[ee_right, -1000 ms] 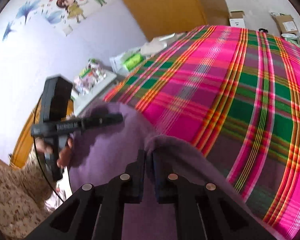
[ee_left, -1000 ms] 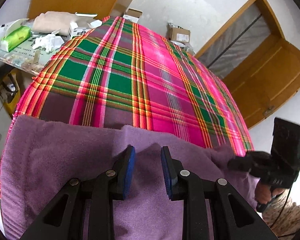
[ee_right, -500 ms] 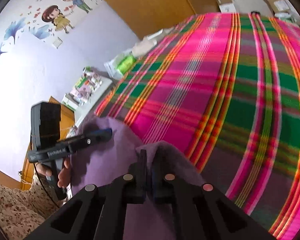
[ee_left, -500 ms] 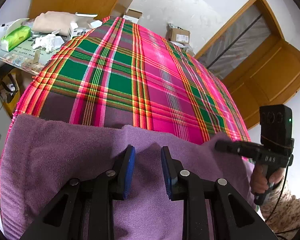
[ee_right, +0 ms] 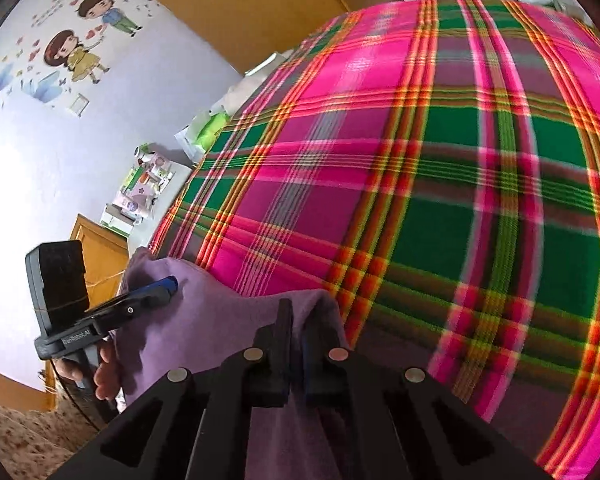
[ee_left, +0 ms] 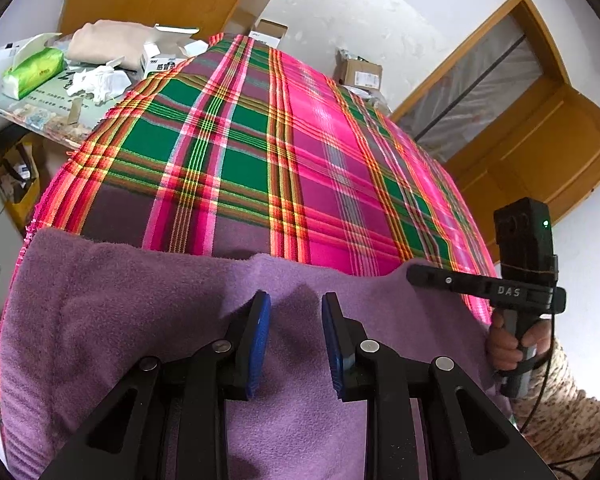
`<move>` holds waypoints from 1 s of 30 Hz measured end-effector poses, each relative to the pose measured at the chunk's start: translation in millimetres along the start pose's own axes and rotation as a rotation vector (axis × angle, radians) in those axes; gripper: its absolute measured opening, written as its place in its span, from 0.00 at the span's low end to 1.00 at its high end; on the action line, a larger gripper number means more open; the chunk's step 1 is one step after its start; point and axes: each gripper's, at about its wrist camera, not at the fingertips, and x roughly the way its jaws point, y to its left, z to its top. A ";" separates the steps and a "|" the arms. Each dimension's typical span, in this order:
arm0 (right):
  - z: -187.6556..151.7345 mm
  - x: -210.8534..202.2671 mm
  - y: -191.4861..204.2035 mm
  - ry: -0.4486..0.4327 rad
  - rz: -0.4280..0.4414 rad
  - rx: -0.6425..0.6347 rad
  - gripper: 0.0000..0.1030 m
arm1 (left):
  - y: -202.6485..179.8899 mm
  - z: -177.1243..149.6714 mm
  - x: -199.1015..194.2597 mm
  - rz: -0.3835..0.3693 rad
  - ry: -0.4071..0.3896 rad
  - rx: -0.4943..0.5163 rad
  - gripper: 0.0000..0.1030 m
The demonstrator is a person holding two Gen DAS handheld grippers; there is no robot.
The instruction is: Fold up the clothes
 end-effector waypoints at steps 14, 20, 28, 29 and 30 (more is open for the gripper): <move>-51.6 -72.3 -3.6 -0.111 -0.155 -0.102 0.07 | -5.6 -1.2 -2.8 0.038 -0.007 -0.011 0.26; -73.1 -62.0 -2.8 -0.042 -0.214 -0.163 0.11 | -10.1 -2.9 -0.9 0.024 -0.004 -0.012 0.26; -80.3 -66.1 5.2 -0.083 -0.279 -0.240 0.00 | -13.7 -3.2 2.5 0.033 0.002 -0.009 0.26; -81.3 -68.0 6.5 -0.092 -0.296 -0.251 0.00 | -13.3 -3.0 2.6 0.032 0.002 -0.011 0.26; -80.4 -71.2 5.5 -0.115 -0.319 -0.244 0.00 | -12.9 -2.9 2.8 0.032 0.001 -0.013 0.26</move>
